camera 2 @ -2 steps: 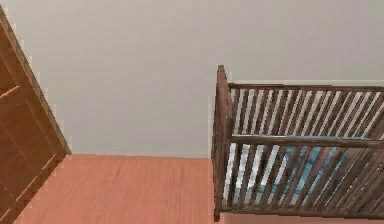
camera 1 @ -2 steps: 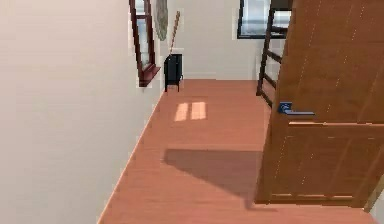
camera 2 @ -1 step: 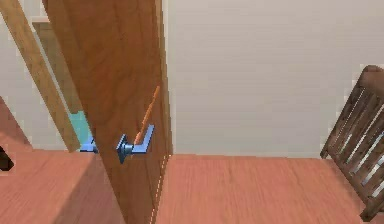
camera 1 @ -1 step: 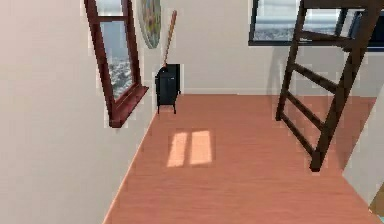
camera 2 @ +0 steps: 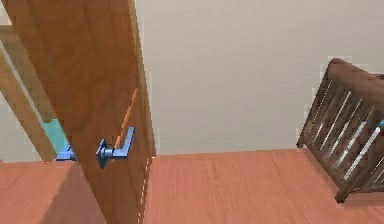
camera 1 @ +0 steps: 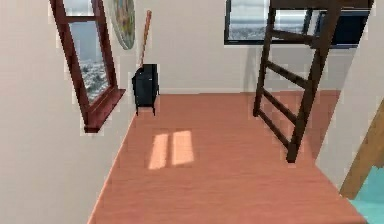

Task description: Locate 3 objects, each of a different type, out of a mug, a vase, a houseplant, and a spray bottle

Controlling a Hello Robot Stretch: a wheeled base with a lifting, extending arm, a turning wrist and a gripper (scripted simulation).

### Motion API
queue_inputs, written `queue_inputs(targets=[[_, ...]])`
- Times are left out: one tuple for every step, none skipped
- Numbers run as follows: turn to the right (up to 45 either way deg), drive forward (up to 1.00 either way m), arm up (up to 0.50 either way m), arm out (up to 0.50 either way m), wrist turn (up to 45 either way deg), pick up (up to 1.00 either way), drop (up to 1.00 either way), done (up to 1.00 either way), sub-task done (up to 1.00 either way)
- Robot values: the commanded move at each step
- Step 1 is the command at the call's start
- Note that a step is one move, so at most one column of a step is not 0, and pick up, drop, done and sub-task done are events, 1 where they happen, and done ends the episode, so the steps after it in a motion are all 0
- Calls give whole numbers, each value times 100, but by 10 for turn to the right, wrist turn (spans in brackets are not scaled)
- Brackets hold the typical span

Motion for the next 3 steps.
queue_inputs(targets=[[0, 55, 0, 0, 0, 0, 0, 0, 0], [390, 0, 0, 0, 0, 0, 0, 0, 0], [30, 0, 0, 0, 0, 0, 0, 0, 0]])
